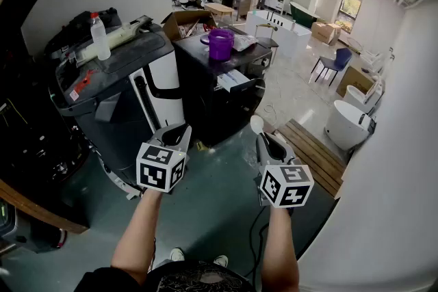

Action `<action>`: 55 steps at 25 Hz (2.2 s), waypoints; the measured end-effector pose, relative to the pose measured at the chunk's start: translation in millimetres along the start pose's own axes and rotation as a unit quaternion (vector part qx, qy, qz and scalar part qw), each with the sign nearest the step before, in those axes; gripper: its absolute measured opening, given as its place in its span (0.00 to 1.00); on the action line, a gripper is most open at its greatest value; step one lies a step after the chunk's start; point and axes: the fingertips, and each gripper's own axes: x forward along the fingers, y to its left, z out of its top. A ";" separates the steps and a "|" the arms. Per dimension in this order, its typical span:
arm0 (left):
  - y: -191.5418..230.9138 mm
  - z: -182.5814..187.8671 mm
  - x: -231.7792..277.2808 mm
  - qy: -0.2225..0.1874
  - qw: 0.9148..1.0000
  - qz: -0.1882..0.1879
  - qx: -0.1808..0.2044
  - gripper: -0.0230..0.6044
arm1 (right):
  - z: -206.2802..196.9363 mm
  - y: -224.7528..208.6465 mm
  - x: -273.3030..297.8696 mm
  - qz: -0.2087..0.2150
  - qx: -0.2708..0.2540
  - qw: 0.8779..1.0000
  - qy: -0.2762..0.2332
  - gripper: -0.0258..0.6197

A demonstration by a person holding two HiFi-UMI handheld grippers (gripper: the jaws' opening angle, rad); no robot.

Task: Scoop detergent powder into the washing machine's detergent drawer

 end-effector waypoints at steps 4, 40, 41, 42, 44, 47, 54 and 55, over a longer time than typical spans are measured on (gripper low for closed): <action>-12.1 3.7 5.1 -0.002 1.000 0.001 0.001 0.04 | 0.9 -8.6 -6.1 0.003 -0.003 1.000 -0.001 0.10; 14.5 3.1 150.7 0.004 1.000 0.001 -0.020 0.04 | -6.2 -90.8 101.7 0.016 0.004 1.000 0.019 0.10; 21.8 4.5 159.8 0.005 1.000 -0.001 -0.021 0.04 | -4.7 -92.5 112.9 0.015 0.005 1.000 0.021 0.10; 29.4 6.0 168.8 0.006 1.000 -0.002 -0.021 0.04 | -3.3 -94.1 124.3 0.015 0.006 1.000 0.022 0.10; 44.1 8.7 185.8 0.008 1.000 -0.006 -0.021 0.04 | -1.2 -96.9 146.3 0.013 0.007 1.000 0.027 0.10; 66.1 13.1 207.9 0.010 1.000 -0.010 -0.023 0.04 | 3.1 -100.0 175.9 0.009 0.007 0.999 0.031 0.10; 112.3 21.7 251.4 0.009 0.999 -0.025 -0.027 0.04 | 12.0 -102.0 234.4 -0.004 0.002 0.999 0.040 0.10; 116.9 23.2 257.0 0.008 0.999 -0.028 -0.027 0.04 | 13.0 -103.0 240.9 -0.007 0.001 0.999 0.041 0.10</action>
